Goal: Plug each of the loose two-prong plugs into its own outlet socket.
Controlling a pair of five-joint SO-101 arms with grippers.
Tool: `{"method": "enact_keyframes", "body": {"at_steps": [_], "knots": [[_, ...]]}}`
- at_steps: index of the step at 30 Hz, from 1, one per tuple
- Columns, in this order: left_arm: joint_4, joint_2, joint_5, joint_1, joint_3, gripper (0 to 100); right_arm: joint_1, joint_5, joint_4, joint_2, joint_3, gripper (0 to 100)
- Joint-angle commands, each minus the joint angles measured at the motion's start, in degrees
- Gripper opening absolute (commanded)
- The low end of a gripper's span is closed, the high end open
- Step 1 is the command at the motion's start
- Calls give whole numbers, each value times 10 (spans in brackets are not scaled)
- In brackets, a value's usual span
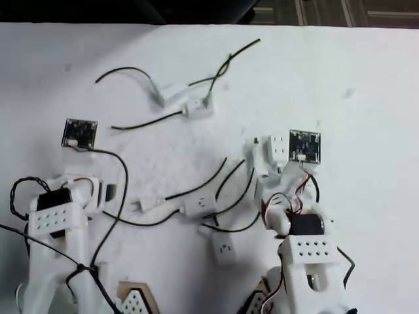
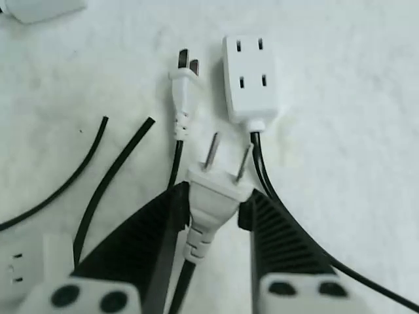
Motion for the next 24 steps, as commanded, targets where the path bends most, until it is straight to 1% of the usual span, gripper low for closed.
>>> {"method": "enact_keyframes", "body": {"at_steps": [1,4,5,7,10,13,16,17,22,24], "knots": [[-12,-16,4,0,-8,268,12,11,32,-30,-8,310],[-12,-16,4,0,-8,268,15,39,63,-87,-8,423],[-12,-16,4,0,-8,268,15,50,74,-111,-8,439],[-12,-16,4,0,-8,268,15,69,101,-165,-8,432],[-12,-16,4,0,-8,268,15,122,146,-242,-8,372],[-12,-16,4,0,-8,268,15,178,189,-294,-7,259],[-12,-16,4,0,-8,268,15,236,195,-299,-7,145],[-12,-16,4,0,-8,268,15,258,196,-294,-7,121],[-12,-16,4,0,-7,268,15,334,197,-243,-8,105],[-12,-16,4,0,-7,268,15,396,198,-218,-14,105]]}}
